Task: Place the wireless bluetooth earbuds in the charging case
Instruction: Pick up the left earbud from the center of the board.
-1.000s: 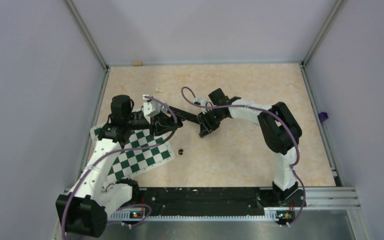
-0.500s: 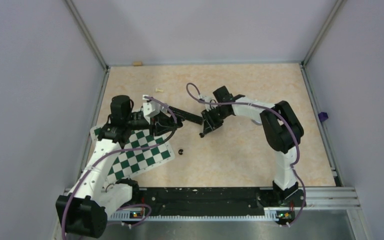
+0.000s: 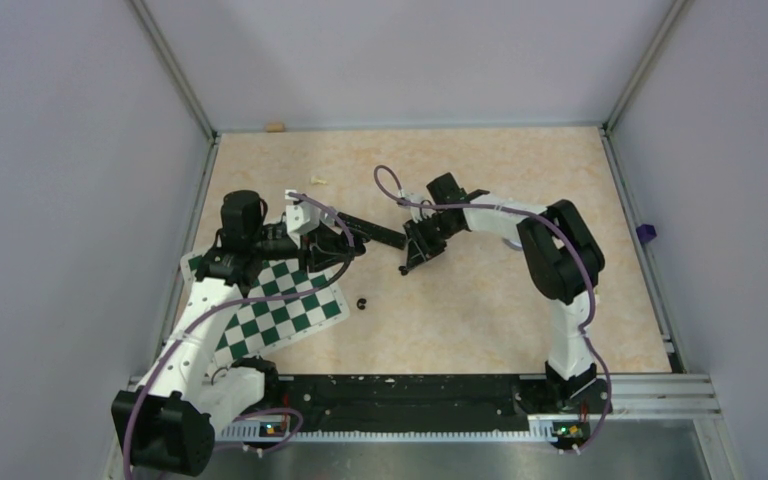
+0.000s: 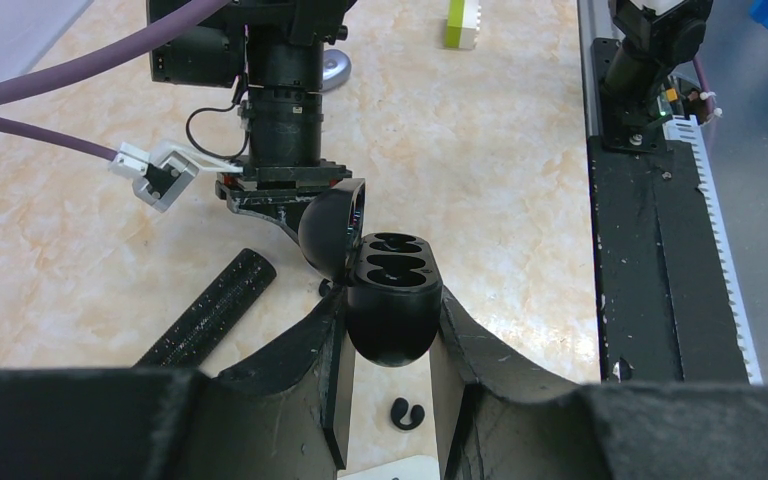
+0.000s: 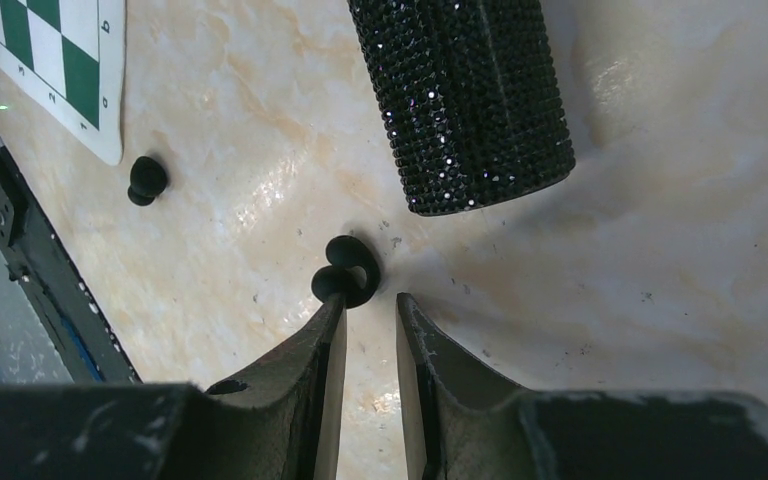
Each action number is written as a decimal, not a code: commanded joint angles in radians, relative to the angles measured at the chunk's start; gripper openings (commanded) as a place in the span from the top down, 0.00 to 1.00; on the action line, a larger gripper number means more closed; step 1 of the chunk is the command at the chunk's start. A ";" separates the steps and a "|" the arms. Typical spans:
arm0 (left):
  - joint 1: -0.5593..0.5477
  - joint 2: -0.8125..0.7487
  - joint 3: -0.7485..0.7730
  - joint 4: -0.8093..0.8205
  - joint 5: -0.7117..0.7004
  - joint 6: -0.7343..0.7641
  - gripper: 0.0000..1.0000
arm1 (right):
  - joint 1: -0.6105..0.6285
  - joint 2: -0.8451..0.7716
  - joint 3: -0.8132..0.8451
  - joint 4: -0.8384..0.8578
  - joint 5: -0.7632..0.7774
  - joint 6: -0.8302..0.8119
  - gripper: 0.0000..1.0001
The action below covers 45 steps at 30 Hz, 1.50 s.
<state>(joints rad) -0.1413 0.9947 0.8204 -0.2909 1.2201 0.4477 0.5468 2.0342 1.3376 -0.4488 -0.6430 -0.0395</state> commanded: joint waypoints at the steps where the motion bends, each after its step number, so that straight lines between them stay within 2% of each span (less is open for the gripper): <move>1: 0.006 -0.017 -0.002 0.036 0.039 0.009 1.00 | 0.016 0.038 0.016 -0.001 0.028 -0.007 0.75; 13: 0.006 -0.018 -0.004 0.036 0.042 0.010 1.00 | 0.043 0.056 0.023 -0.011 0.047 -0.014 0.75; 24: 0.006 -0.017 -0.005 0.036 0.042 0.016 1.00 | 0.048 0.069 0.037 0.002 -0.033 -0.005 0.76; 26: 0.006 -0.016 -0.006 0.036 0.042 0.016 1.00 | 0.048 0.070 0.039 0.003 -0.042 -0.005 0.79; 30: 0.006 -0.016 -0.008 0.036 0.041 0.018 1.00 | 0.049 0.056 0.039 0.013 -0.050 -0.011 0.92; 36: 0.006 -0.014 -0.010 0.036 0.044 0.017 1.00 | 0.049 -0.046 0.036 0.013 -0.011 -0.054 0.95; 45: -0.004 0.016 -0.005 0.036 0.053 0.012 1.00 | 0.043 -0.325 0.030 -0.054 0.093 -0.202 0.95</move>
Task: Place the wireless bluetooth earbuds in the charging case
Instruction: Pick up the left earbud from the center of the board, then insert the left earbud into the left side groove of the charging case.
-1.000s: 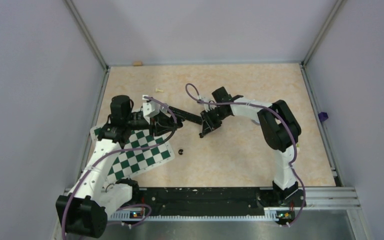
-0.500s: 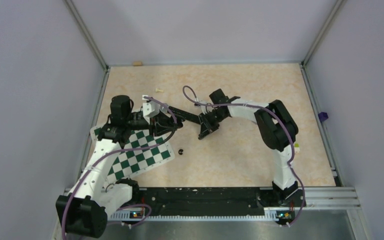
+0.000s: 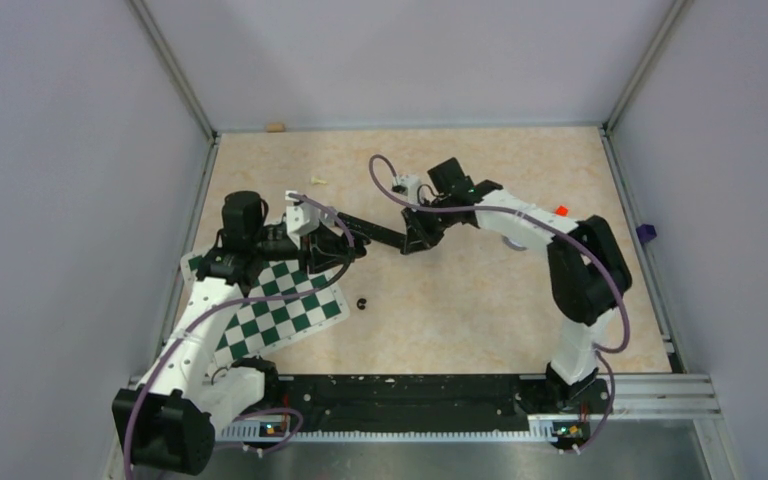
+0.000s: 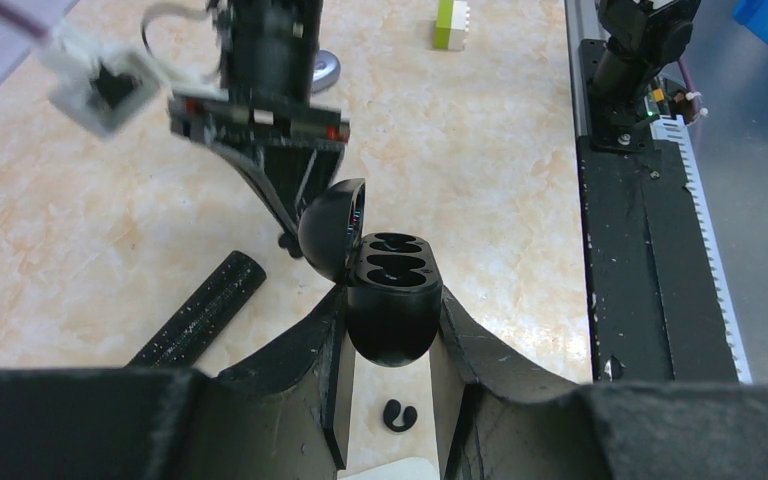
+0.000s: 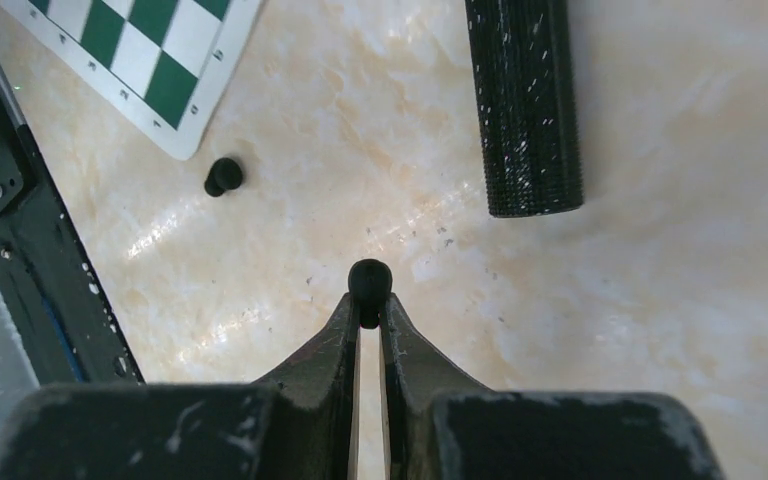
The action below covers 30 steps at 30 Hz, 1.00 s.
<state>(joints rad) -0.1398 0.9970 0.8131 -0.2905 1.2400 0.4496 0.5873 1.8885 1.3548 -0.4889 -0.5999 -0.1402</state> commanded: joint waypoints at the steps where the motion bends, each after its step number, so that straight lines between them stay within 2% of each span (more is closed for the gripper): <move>1: -0.012 0.022 0.005 0.036 0.030 0.009 1.00 | -0.001 -0.214 0.017 -0.023 0.055 -0.120 0.95; 6: -0.086 0.074 0.049 -0.025 -0.009 0.063 1.00 | -0.003 -0.398 0.029 -0.082 0.075 -0.241 0.95; 12: -0.180 0.193 0.204 -0.390 -0.053 0.337 1.00 | 0.009 -0.593 -0.012 -0.100 0.061 -0.342 0.93; 17: -0.213 0.290 0.312 -0.552 -0.047 0.453 1.00 | 0.055 -0.671 -0.037 -0.105 0.050 -0.371 0.92; 22: -0.240 0.339 0.340 -0.555 -0.007 0.455 1.00 | 0.106 -0.681 -0.064 -0.105 0.017 -0.373 0.92; 30: -0.254 0.337 0.280 -0.374 -0.002 0.299 1.00 | 0.195 -0.672 -0.087 -0.105 0.015 -0.380 0.92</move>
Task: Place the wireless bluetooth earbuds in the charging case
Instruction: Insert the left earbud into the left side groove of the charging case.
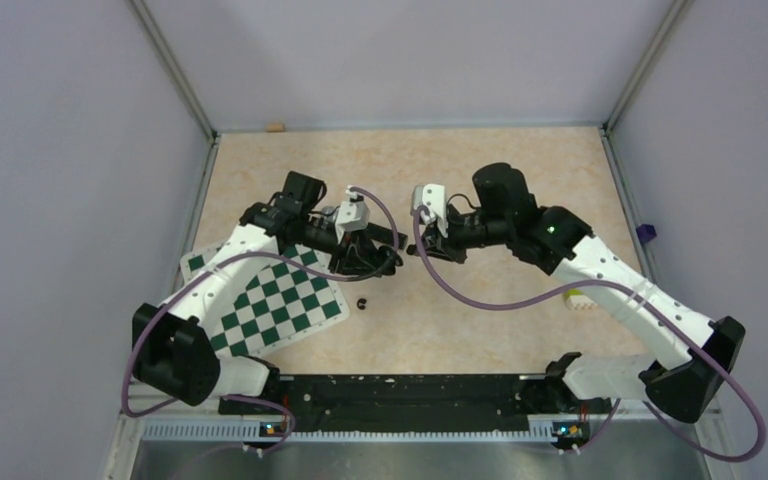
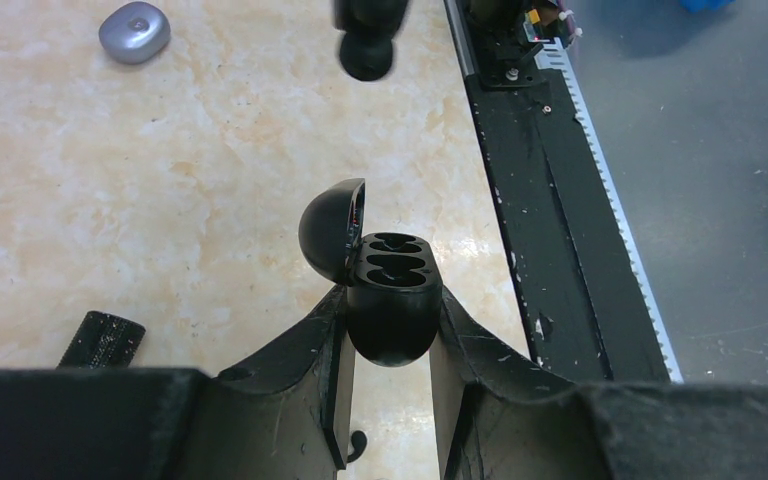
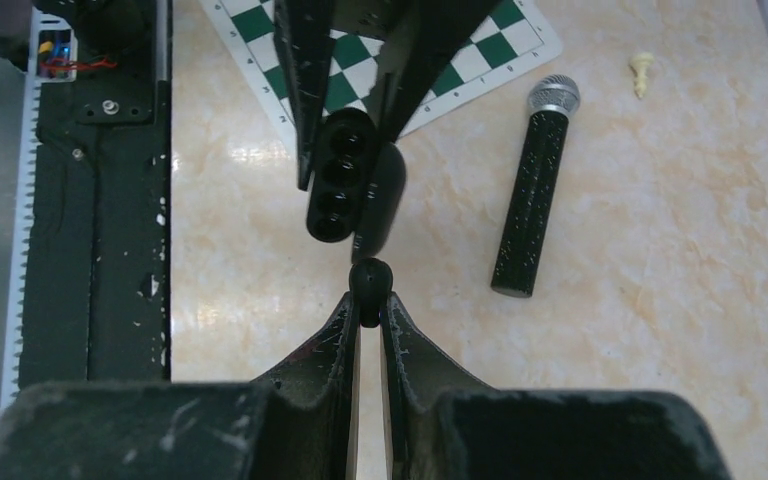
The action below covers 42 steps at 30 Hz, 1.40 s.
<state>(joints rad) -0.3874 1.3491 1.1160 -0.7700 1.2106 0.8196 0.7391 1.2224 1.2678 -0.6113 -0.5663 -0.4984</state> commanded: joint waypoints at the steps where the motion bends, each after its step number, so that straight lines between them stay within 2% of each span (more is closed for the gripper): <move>1: -0.008 -0.019 -0.029 0.126 0.019 -0.089 1.00 | 0.055 -0.004 0.001 0.017 -0.013 -0.022 0.92; 5: -0.012 -0.032 -0.065 0.193 0.002 -0.146 1.00 | 0.098 0.013 0.018 0.015 0.021 -0.023 0.92; 17: -0.013 -0.068 -0.105 0.237 -0.001 -0.172 1.00 | 0.184 0.098 0.062 0.030 0.181 -0.015 0.92; 42: -0.012 -0.085 -0.121 0.257 0.019 -0.178 1.00 | 0.227 0.188 0.091 0.028 0.245 -0.020 0.92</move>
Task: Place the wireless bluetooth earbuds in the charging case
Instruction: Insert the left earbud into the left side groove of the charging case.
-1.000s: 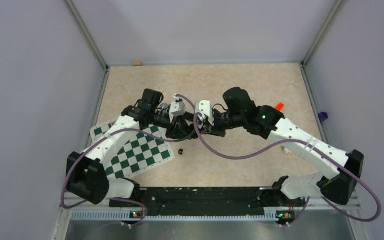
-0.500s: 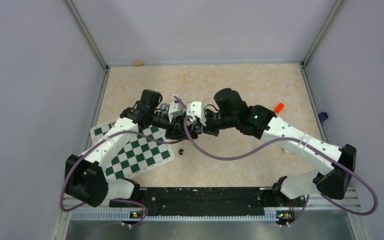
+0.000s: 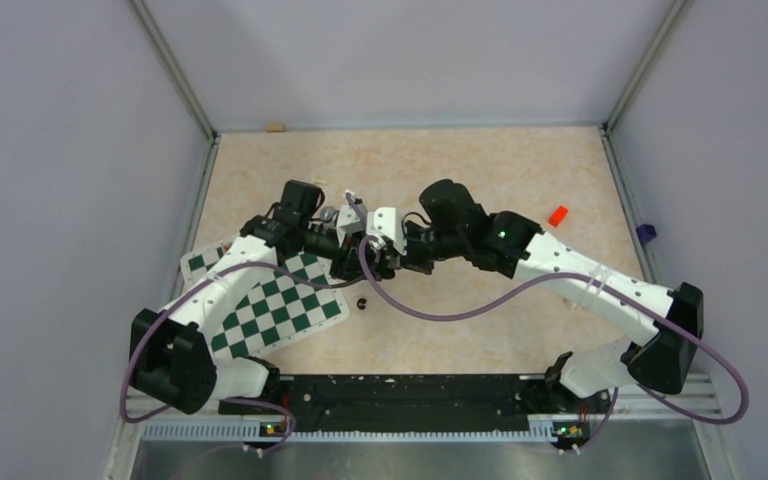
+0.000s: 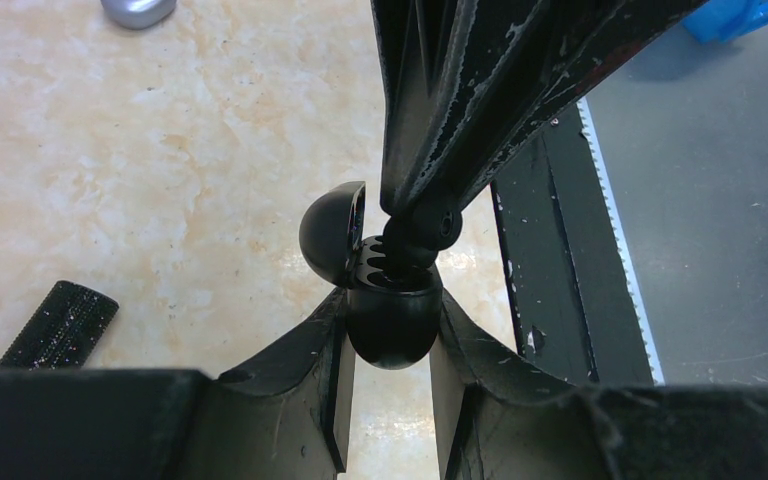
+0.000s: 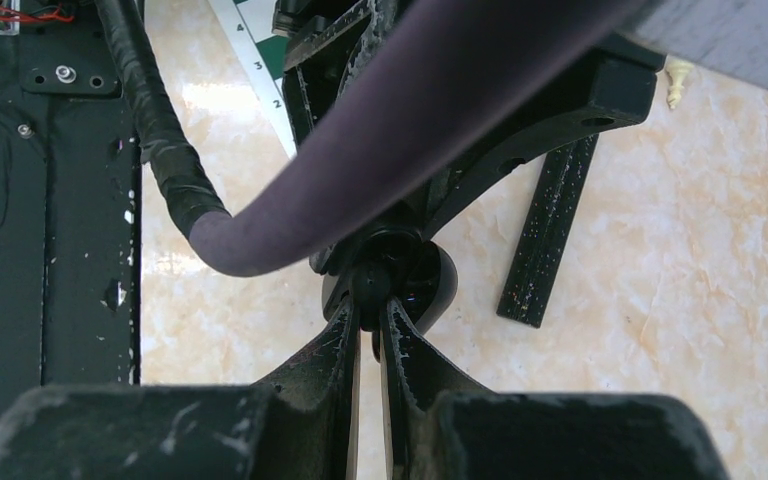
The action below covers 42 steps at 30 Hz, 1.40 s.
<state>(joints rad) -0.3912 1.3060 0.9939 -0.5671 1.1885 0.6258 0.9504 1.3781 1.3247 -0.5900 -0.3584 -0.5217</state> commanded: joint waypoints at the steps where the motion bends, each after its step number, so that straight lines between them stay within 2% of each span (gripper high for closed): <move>1: -0.009 -0.043 0.002 0.054 0.043 0.015 1.00 | 0.016 0.034 0.033 0.006 0.037 0.003 0.92; 24: -0.008 -0.051 -0.007 0.060 0.063 0.017 1.00 | 0.045 0.073 0.034 0.005 0.045 0.002 0.91; 42: -0.009 -0.058 -0.014 0.061 0.075 0.025 1.00 | 0.046 0.098 0.089 -0.006 0.024 0.026 0.83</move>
<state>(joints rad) -0.3805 1.2915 0.9718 -0.5678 1.1881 0.6228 0.9733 1.4467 1.3769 -0.6151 -0.3363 -0.5205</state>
